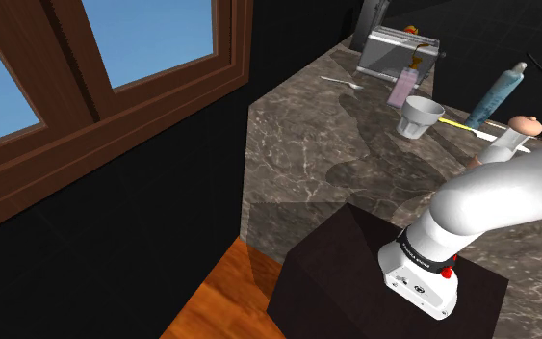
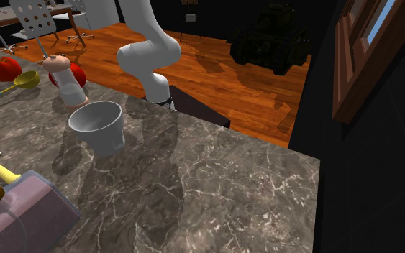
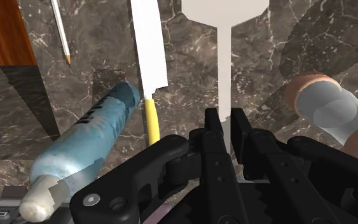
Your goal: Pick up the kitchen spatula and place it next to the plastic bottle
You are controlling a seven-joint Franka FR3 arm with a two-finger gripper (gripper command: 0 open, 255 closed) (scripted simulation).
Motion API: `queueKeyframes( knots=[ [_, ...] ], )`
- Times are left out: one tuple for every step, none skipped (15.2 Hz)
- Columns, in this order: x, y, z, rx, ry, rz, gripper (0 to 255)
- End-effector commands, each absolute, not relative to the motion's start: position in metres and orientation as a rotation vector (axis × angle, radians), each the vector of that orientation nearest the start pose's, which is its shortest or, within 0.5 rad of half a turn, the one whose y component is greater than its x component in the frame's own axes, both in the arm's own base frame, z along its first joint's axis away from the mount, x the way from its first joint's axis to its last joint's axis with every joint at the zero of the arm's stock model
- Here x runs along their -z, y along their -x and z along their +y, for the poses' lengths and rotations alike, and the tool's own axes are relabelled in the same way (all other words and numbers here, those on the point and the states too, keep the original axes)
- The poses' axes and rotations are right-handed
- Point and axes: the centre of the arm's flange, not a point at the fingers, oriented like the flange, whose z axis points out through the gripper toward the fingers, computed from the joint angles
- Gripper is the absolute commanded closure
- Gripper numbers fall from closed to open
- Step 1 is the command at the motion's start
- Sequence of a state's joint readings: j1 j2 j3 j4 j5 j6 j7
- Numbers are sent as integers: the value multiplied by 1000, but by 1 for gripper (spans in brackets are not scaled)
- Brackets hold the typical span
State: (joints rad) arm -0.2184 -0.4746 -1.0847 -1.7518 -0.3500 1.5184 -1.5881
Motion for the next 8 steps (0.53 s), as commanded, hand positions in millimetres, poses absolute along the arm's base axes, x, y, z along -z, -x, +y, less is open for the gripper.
queueKeyframes(
  knots=[
    [-609, 13, -501, 102, 3090, -493, 255],
    [-603, 13, -501, 102, 3090, -493, 255],
    [-598, 13, -501, 102, 3090, -493, 255],
    [-593, 13, -501, 102, 3090, -493, 255],
    [-587, 13, -501, 102, 3090, -493, 255],
    [-582, 13, -501, 102, 3090, -493, 255],
    [-577, 13, -501, 102, 3090, -493, 255],
    [-572, 13, -501, 102, 3090, -493, 255]
  ],
)
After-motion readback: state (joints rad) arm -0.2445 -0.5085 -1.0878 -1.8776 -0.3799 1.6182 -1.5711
